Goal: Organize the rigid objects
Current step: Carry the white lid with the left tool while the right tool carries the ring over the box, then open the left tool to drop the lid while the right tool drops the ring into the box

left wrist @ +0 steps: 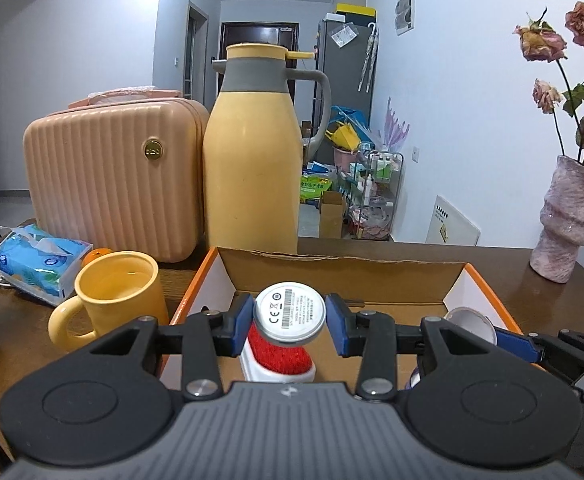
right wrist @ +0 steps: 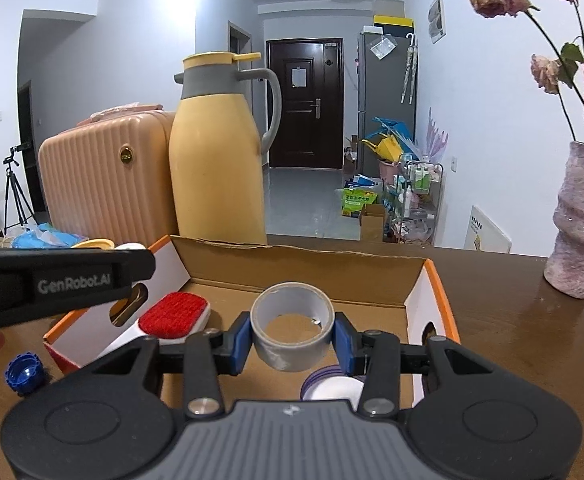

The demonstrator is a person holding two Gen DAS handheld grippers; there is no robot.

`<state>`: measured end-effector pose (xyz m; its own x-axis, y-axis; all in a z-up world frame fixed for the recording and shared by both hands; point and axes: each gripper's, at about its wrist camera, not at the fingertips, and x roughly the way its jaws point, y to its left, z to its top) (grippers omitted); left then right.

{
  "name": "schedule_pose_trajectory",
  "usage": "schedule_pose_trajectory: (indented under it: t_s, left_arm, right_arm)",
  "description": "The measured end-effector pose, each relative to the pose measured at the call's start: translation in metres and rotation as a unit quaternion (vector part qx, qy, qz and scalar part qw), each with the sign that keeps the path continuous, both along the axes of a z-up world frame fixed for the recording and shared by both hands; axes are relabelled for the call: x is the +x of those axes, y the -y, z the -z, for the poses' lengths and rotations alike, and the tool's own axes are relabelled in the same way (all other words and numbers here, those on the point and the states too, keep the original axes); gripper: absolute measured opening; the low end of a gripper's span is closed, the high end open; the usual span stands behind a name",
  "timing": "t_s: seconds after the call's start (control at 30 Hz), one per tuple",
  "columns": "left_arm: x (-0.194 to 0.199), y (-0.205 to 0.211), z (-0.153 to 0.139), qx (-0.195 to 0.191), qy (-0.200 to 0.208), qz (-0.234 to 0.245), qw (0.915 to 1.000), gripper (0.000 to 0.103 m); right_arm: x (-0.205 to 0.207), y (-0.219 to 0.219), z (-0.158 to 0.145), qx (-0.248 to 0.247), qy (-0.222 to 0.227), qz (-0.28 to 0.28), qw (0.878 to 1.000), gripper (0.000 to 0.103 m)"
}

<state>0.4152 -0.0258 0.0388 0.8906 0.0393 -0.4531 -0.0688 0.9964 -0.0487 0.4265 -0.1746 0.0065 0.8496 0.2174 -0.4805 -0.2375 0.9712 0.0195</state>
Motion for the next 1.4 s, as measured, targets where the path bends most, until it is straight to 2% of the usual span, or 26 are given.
schedule_pose_trajectory:
  t_s: [0.5,0.63,0.67,0.7,0.73,0.77,0.8,0.83,0.87,1.0,1.4]
  left_arm:
    - [0.03,-0.008,0.015,0.018,-0.023,-0.003,0.9996,0.04]
    - [0.032,-0.012,0.017,0.008,-0.029,0.007,0.9995,0.041]
    - [0.032,-0.012,0.017,0.008,-0.029,0.008,0.9995,0.043]
    - [0.032,-0.013,0.018,0.009,-0.03,0.007,0.9995,0.055]
    - [0.032,-0.014,0.018,0.01,-0.03,0.003,0.9995,0.063]
    - [0.032,-0.014,0.018,0.01,-0.031,-0.002,0.9995,0.079]
    - [0.031,-0.016,0.017,0.009,-0.031,-0.009,0.9995,0.09]
    - [0.031,-0.017,0.017,0.009,-0.029,-0.015,0.9994,0.093]
    - [0.03,-0.018,0.016,0.012,-0.025,-0.024,0.9993,0.101]
    - [0.03,-0.023,0.014,0.015,-0.018,-0.05,0.9985,0.103]
    - [0.029,-0.023,0.012,0.017,-0.017,-0.05,0.9985,0.103]
  right_arm:
    - [0.026,0.003,0.014,0.002,-0.021,0.002,1.0,0.041]
    - [0.029,0.004,0.015,0.009,-0.029,0.004,1.0,0.043]
    - [0.029,0.005,0.015,0.01,-0.029,0.006,1.0,0.047]
    - [0.029,0.006,0.015,0.01,-0.029,0.009,0.999,0.053]
    - [0.029,0.006,0.015,0.008,-0.027,0.014,1.0,0.067]
    - [0.029,0.007,0.014,0.004,-0.024,0.02,1.0,0.08]
    - [0.028,0.007,0.013,0.0,-0.021,0.025,0.999,0.086]
    - [0.028,0.008,0.013,-0.003,-0.019,0.029,0.999,0.094]
    - [0.029,0.008,0.013,-0.004,-0.019,0.033,0.999,0.1]
    - [0.03,0.009,0.013,-0.009,-0.021,0.039,0.999,0.102]
    - [0.028,0.01,0.011,-0.007,-0.02,0.037,0.999,0.102]
